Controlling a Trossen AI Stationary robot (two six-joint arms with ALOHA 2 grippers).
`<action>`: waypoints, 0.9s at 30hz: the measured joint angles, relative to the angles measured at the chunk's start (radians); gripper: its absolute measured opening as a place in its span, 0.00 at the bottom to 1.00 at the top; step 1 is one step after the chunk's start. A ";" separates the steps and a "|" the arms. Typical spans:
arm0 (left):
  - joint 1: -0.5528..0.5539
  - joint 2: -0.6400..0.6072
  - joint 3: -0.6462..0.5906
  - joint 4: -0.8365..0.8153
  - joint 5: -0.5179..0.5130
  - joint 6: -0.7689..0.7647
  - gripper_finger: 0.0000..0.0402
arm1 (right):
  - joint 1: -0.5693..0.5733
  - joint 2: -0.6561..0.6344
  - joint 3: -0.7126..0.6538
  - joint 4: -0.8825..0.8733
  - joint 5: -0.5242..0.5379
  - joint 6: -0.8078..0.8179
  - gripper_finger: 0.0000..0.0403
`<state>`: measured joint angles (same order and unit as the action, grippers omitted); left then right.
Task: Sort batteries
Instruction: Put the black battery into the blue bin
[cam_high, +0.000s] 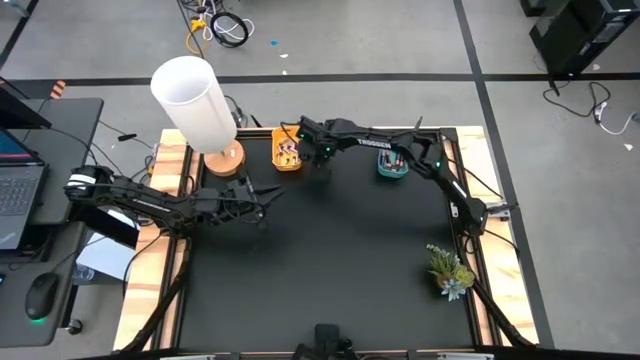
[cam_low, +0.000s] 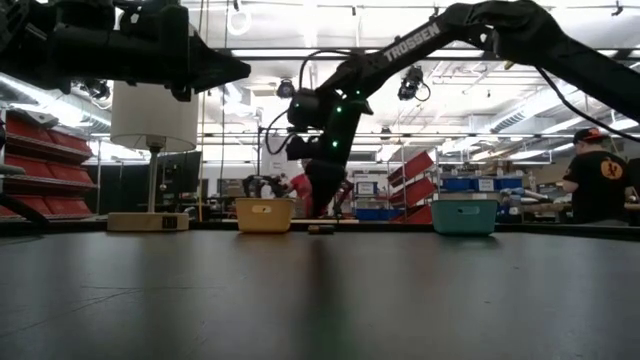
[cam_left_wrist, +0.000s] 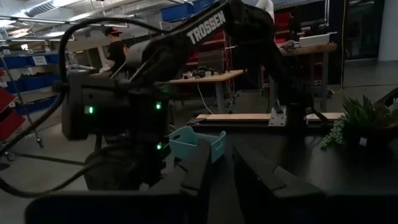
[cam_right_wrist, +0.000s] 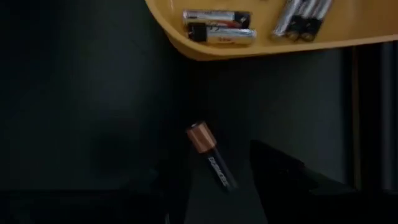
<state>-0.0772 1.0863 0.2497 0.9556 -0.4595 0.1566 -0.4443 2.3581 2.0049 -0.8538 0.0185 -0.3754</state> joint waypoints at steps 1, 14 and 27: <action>0.000 0.000 0.000 0.000 0.000 0.000 0.17 | -0.004 -0.003 0.001 -0.003 0.000 -0.006 0.42; 0.000 0.000 0.000 -0.003 0.000 -0.002 0.17 | -0.022 0.029 -0.002 -0.042 -0.013 -0.042 0.41; -0.003 0.000 0.000 -0.010 0.001 -0.007 0.17 | -0.013 0.053 0.001 -0.082 0.050 -0.037 0.27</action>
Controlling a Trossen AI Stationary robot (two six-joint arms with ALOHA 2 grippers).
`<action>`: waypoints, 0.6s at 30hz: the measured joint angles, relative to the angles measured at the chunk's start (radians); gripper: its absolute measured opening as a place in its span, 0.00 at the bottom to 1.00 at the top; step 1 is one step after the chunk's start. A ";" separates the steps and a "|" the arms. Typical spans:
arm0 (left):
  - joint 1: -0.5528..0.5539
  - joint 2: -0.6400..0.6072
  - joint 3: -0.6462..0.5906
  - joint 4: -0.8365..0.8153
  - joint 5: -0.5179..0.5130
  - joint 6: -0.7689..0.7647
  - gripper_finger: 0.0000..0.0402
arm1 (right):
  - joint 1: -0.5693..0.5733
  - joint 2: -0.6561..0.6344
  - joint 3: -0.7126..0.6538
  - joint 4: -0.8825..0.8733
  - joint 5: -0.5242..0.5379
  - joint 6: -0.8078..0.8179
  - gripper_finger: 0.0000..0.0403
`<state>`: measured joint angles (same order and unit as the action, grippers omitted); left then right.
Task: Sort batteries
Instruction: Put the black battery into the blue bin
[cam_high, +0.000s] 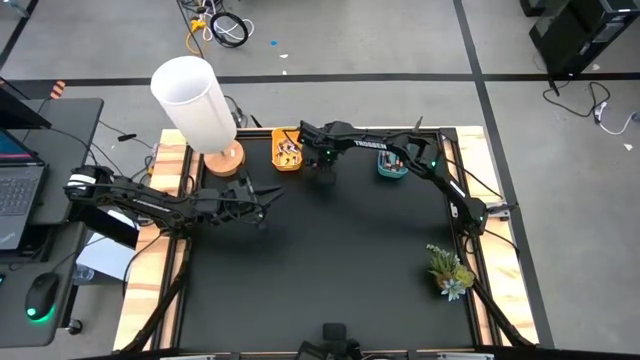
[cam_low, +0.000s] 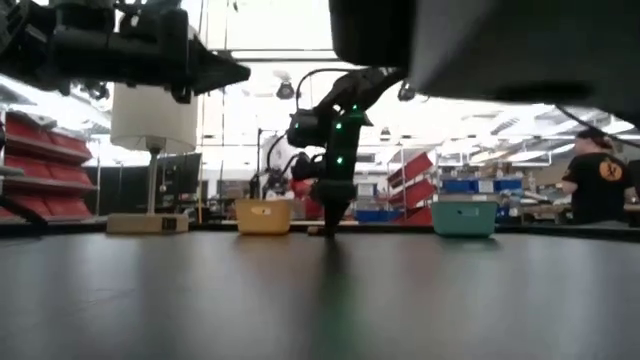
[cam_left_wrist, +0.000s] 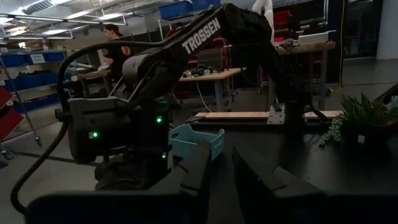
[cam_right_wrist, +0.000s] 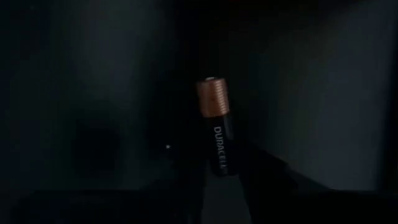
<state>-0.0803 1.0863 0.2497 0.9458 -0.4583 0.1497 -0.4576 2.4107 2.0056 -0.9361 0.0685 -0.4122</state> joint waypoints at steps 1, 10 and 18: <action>0.000 0.000 0.000 0.000 0.000 0.000 0.17 | 0.000 0.000 0.000 -0.006 0.000 0.000 0.23; 0.000 0.000 0.000 -0.001 0.002 -0.001 0.17 | 0.000 0.000 0.000 -0.024 0.023 -0.043 0.16; 0.000 0.000 0.000 -0.001 0.004 -0.001 0.17 | -0.004 -0.020 0.006 -0.069 0.051 -0.061 0.15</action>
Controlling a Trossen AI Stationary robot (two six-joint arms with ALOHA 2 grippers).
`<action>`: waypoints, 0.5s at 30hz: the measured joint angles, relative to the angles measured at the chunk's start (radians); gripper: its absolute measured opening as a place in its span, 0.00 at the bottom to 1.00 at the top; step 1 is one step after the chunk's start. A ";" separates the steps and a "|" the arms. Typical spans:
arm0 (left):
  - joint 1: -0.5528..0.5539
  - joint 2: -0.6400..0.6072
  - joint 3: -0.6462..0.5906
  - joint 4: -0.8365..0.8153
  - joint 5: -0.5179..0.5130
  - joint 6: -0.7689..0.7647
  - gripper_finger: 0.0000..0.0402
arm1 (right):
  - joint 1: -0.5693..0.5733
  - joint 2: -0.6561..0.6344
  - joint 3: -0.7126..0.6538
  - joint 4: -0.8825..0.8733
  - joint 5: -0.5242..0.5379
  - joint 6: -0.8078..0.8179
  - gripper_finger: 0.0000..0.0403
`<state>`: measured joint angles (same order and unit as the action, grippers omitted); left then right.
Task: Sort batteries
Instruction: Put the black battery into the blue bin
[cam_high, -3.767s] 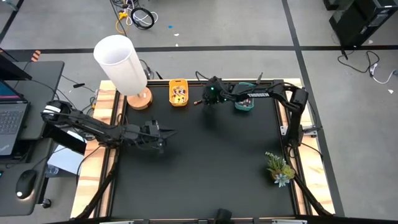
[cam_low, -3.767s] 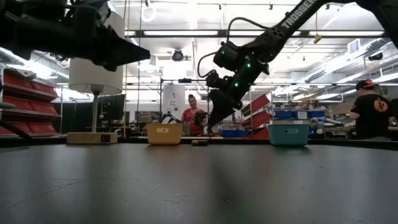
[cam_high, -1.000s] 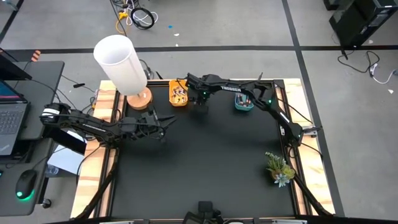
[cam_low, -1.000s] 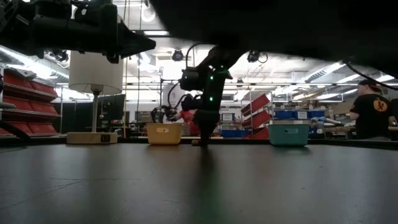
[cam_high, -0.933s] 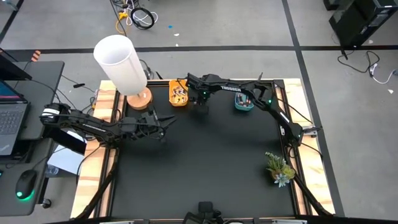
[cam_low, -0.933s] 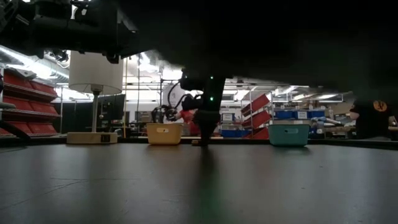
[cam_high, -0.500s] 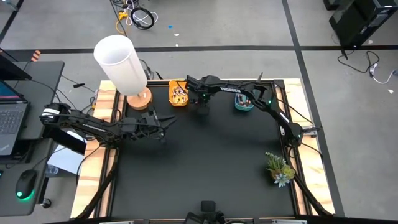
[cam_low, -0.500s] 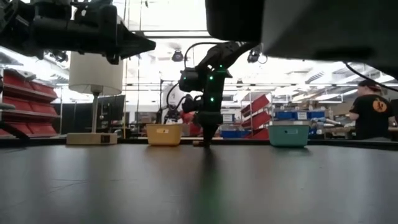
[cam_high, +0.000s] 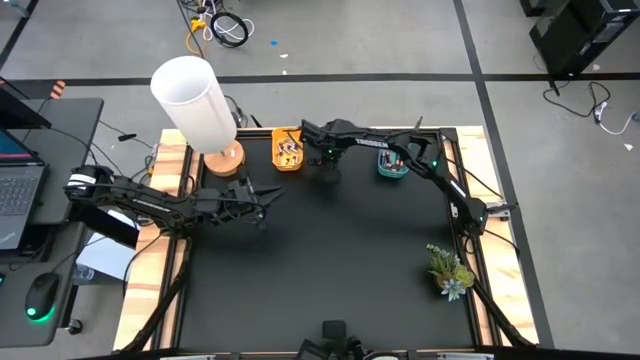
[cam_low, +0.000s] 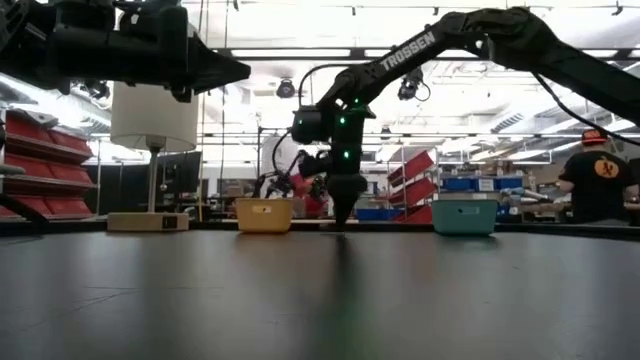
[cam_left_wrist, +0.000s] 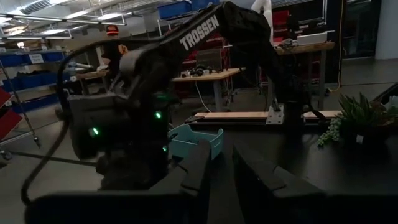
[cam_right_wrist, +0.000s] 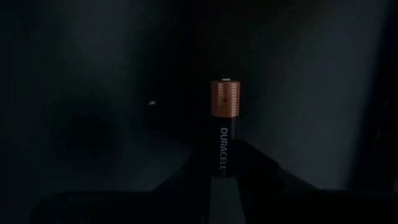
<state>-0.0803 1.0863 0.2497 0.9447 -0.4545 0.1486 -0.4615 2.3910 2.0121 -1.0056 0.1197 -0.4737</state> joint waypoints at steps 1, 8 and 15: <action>0.000 0.000 0.000 0.000 0.000 0.000 0.17 | -0.006 -0.006 0.011 -0.006 -0.002 0.000 0.15; 0.000 0.000 0.000 0.000 0.000 0.000 0.17 | -0.024 -0.022 0.078 -0.067 -0.051 0.010 0.12; 0.000 0.000 0.000 -0.021 0.001 -0.020 0.17 | -0.024 -0.022 0.078 -0.211 -0.062 0.028 0.11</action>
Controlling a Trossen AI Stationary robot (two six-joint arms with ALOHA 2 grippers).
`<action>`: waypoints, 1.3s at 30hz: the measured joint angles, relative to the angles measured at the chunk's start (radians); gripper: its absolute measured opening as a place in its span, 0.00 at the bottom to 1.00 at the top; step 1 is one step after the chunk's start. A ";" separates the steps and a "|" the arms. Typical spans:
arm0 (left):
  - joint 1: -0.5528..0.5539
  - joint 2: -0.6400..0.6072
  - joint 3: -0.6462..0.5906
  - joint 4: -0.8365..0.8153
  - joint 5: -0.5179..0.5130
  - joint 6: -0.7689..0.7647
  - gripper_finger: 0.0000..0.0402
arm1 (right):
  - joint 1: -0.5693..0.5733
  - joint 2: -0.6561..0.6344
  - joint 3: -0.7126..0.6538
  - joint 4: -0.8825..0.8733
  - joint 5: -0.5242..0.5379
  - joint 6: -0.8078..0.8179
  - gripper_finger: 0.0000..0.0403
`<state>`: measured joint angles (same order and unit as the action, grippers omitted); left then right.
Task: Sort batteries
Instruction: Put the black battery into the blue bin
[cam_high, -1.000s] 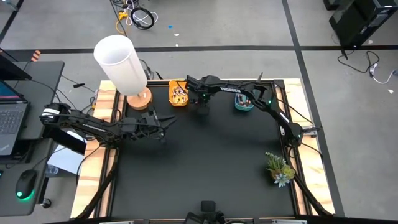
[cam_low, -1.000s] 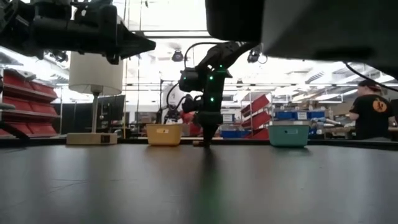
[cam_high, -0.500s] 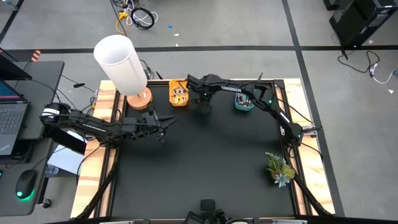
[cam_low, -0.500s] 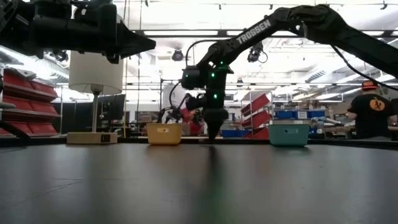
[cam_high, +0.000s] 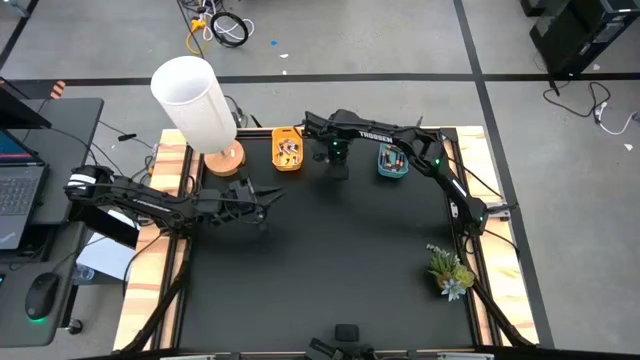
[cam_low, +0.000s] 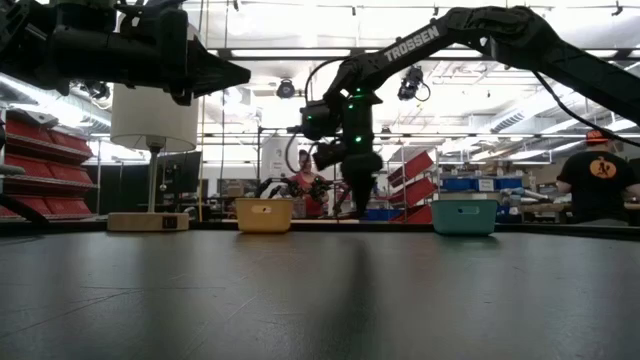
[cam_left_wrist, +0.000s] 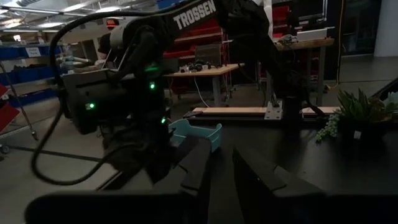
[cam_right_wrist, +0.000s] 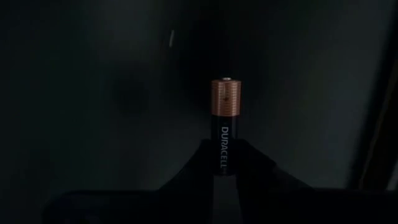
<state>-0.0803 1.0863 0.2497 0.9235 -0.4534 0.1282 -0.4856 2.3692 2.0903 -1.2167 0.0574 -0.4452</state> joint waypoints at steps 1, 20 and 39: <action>0.000 0.000 0.000 -0.003 0.000 -0.002 0.17 | -0.002 -0.001 0.000 -0.034 -0.002 0.005 0.10; 0.000 0.000 0.000 -0.082 0.085 -0.176 0.17 | -0.032 -0.386 -0.270 -0.206 0.042 0.236 0.10; -0.003 -0.001 0.000 0.035 0.089 -0.233 0.17 | -0.272 -0.673 -0.833 0.221 0.119 0.412 0.24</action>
<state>-0.0831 1.0851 0.2497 0.9584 -0.3643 -0.1046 -0.7579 1.6959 1.2575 -0.9955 0.1762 -0.0332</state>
